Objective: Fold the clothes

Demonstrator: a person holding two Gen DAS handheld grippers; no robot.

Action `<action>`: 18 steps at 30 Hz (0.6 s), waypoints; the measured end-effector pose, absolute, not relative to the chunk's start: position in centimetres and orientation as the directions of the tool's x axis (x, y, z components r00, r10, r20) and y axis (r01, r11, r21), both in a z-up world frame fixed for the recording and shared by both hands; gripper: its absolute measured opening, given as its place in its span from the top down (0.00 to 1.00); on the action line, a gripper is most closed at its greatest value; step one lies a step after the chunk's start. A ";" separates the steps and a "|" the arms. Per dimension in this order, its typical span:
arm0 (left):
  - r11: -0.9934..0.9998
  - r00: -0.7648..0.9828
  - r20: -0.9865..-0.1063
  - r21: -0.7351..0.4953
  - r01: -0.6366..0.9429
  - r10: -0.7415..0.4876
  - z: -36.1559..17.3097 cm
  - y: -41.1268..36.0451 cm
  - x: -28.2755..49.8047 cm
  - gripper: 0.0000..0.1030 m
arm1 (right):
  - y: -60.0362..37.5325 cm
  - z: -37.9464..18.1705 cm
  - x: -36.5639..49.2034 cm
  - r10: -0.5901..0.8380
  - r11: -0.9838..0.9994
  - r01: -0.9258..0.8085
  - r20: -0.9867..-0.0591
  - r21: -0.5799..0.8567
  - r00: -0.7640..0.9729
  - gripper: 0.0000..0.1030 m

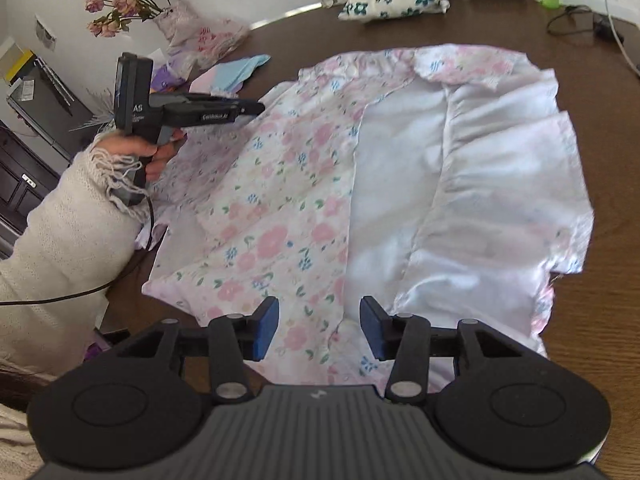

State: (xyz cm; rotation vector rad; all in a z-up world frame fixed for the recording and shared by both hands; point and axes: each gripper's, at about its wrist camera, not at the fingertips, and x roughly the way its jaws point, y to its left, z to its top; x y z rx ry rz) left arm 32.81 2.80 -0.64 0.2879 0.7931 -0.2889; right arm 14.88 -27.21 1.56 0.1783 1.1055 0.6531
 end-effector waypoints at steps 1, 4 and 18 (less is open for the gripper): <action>0.922 0.668 -0.730 0.147 0.358 -0.143 -0.7 2.8 32.8 0.88 | -27.1 1.1 14.9 0.578 0.794 -0.398 -0.774 0.459 0.260 0.58; 0.924 0.668 -0.731 0.148 0.353 -0.138 -0.7 2.7 32.8 0.88 | -26.6 0.9 14.6 0.580 0.769 -0.455 -0.790 0.449 0.200 0.95; 0.927 0.690 -0.714 0.170 0.334 -0.117 -0.6 2.5 32.3 0.83 | -25.9 2.9 12.1 0.541 0.740 -0.576 -0.816 0.347 0.203 0.79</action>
